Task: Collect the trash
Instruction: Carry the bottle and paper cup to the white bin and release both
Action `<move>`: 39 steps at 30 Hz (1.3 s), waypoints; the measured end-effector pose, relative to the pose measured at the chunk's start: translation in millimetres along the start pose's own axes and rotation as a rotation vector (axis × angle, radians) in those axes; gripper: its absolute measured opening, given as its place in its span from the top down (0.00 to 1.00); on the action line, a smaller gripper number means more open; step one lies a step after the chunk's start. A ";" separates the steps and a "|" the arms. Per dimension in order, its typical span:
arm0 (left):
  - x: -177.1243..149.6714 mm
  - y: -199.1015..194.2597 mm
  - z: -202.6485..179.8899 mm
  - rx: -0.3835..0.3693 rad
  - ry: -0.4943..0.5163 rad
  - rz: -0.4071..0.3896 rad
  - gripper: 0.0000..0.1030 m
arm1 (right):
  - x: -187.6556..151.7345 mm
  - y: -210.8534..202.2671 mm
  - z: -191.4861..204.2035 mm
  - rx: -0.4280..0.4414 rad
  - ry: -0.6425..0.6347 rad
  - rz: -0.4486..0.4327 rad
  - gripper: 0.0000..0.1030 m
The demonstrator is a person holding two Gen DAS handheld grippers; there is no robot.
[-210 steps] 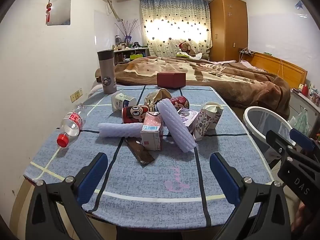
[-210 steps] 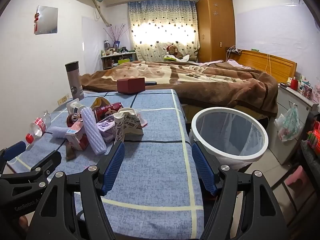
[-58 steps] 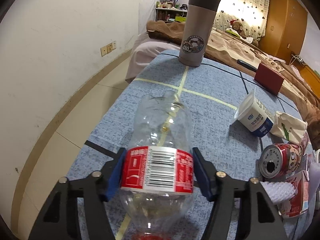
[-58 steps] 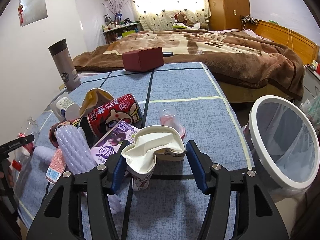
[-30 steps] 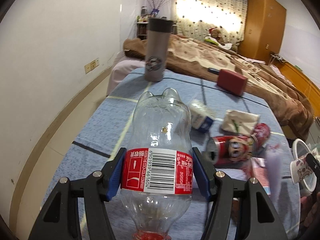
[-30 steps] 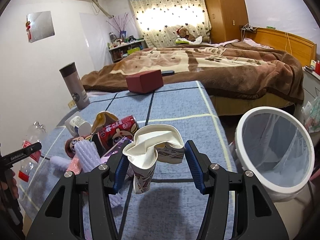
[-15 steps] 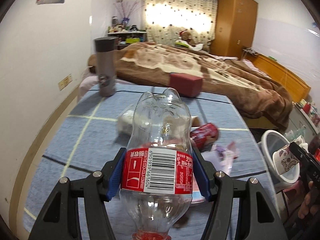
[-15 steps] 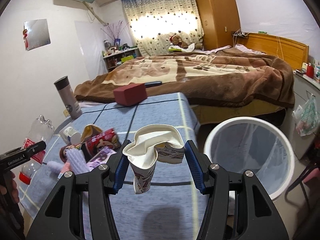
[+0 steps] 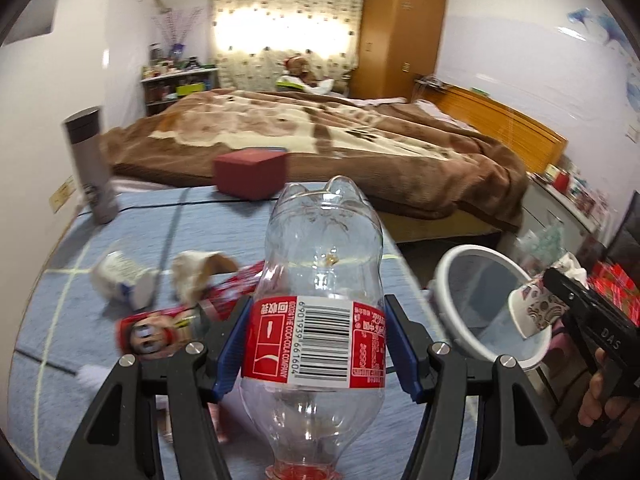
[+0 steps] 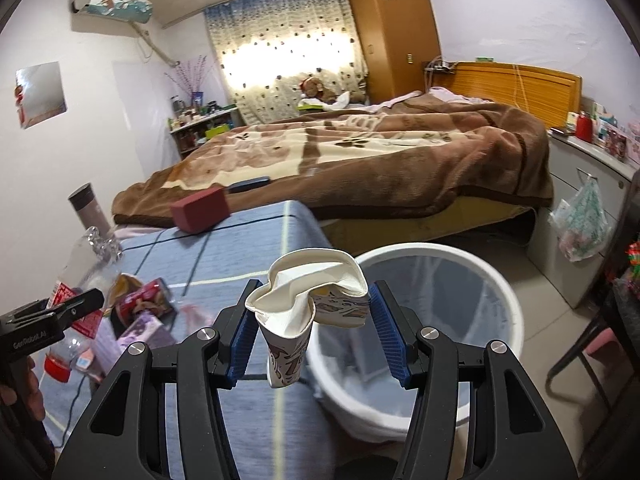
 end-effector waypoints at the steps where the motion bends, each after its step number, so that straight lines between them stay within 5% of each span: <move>1: 1.2 4.1 -8.5 -0.013 0.007 0.004 0.36 | 0.4 1.3 -5.5 -0.011 0.004 0.001 0.46; 17: -10.2 74.5 -136.5 -0.246 0.084 0.135 0.36 | -13.6 33.0 -70.3 -0.089 0.007 0.098 0.45; 28: -23.1 103.1 -176.5 -0.256 0.132 0.190 0.37 | -27.5 43.1 -99.2 -0.161 0.012 0.173 0.45; 39: -18.3 101.6 -167.4 -0.228 0.107 0.176 0.37 | -25.4 48.1 -105.9 -0.163 0.017 0.187 0.40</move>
Point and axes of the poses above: each gripper's, at about its wrist camera, not at the fingertips, and y roughly the way its jaws point, z to its left, x to its top, the point moved 2 cm from there along y, roughly the way its jaws point, and after that the axes turned 9 degrees about -z, right-handed, at the moved point
